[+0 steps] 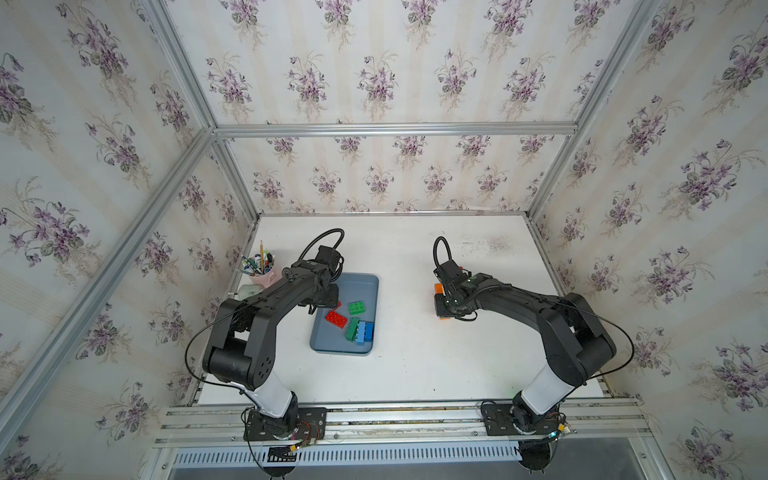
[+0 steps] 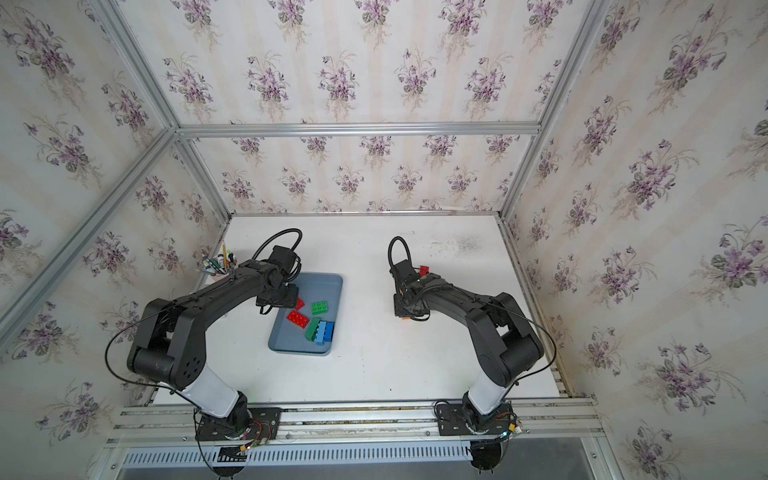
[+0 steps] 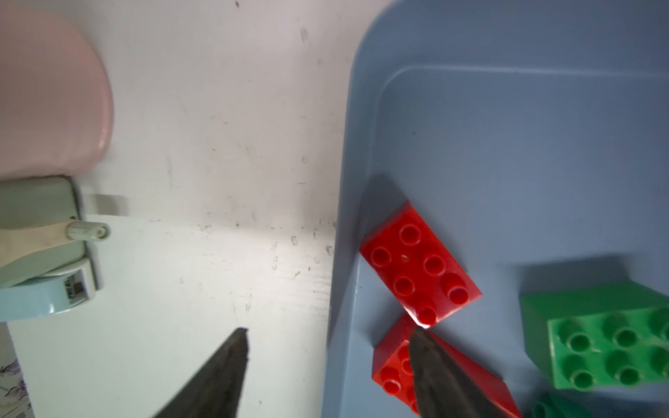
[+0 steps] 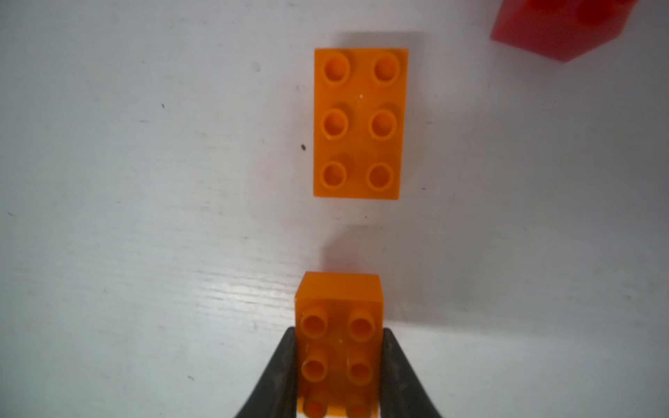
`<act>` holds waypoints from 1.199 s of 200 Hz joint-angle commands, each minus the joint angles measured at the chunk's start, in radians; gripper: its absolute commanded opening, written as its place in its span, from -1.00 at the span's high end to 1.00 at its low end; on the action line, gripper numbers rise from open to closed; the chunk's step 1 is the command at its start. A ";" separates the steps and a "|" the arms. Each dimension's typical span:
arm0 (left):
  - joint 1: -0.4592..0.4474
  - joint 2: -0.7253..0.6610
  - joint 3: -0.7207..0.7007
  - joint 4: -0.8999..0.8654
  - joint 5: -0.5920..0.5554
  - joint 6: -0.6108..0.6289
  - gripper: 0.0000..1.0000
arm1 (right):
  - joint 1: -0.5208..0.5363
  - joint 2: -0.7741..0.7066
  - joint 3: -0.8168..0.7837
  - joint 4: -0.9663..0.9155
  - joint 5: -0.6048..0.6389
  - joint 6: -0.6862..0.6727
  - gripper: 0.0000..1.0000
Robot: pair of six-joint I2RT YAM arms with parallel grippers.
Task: Assemble a rectangle with lego
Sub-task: Assemble the lego brick at the center of the board.
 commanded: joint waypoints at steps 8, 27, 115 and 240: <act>0.000 -0.060 0.044 -0.008 0.014 0.019 -1.00 | 0.000 0.034 0.021 0.010 0.023 0.015 0.36; 0.001 -0.105 0.081 -0.017 0.057 0.035 -1.00 | 0.001 0.062 0.034 0.008 0.031 0.017 0.36; -0.003 -0.262 0.141 0.086 0.331 0.145 -1.00 | 0.000 0.090 0.053 0.002 0.075 0.031 0.34; -0.004 -0.240 0.122 0.104 0.366 0.163 -1.00 | 0.000 0.108 0.053 0.013 0.101 0.017 0.29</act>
